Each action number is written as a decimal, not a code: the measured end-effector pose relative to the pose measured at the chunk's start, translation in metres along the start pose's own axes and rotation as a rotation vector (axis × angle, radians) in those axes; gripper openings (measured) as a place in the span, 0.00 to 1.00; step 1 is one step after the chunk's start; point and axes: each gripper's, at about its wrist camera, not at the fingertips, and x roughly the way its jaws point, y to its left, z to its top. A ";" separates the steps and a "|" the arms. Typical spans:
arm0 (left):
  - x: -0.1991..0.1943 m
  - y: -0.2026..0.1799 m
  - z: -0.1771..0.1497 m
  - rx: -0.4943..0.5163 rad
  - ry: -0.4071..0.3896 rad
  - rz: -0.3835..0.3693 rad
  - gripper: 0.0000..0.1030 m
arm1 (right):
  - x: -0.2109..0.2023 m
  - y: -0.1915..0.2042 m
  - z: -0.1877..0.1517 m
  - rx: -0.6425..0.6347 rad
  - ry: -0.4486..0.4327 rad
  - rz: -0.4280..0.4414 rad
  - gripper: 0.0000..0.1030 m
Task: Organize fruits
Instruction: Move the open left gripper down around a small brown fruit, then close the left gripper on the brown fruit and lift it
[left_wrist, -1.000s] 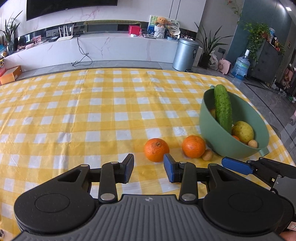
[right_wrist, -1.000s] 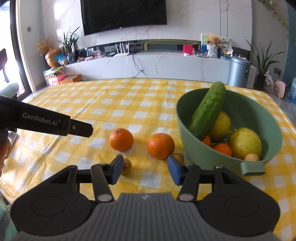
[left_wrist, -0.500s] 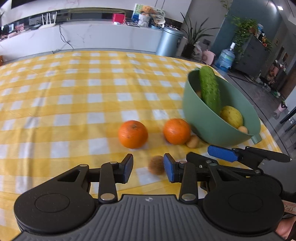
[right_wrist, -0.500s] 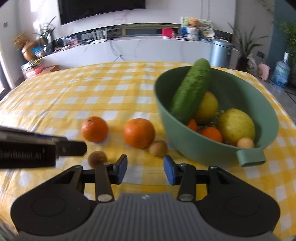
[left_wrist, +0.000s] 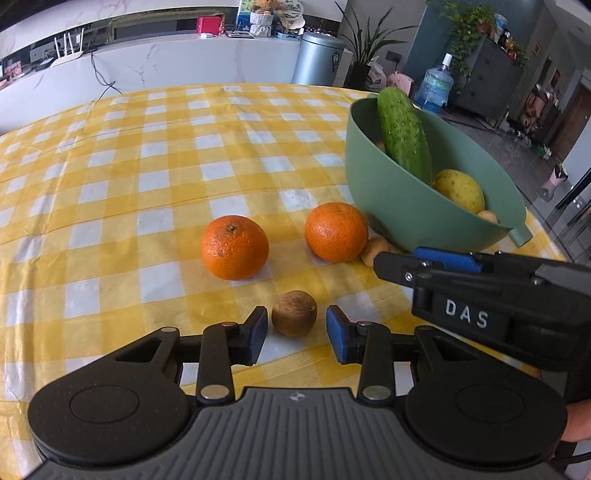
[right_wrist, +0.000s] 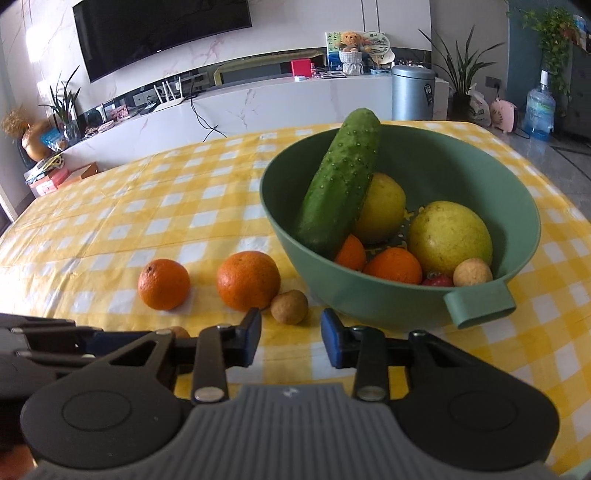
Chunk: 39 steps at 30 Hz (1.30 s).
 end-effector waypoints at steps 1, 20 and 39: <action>0.001 -0.001 0.000 0.010 -0.002 0.005 0.37 | 0.001 0.000 0.000 0.002 -0.001 -0.001 0.32; -0.004 0.003 -0.001 -0.010 -0.044 0.039 0.30 | 0.016 0.008 -0.002 -0.012 -0.004 -0.039 0.28; -0.033 0.002 -0.002 -0.046 -0.098 0.075 0.30 | -0.008 0.005 -0.003 -0.014 -0.041 0.040 0.20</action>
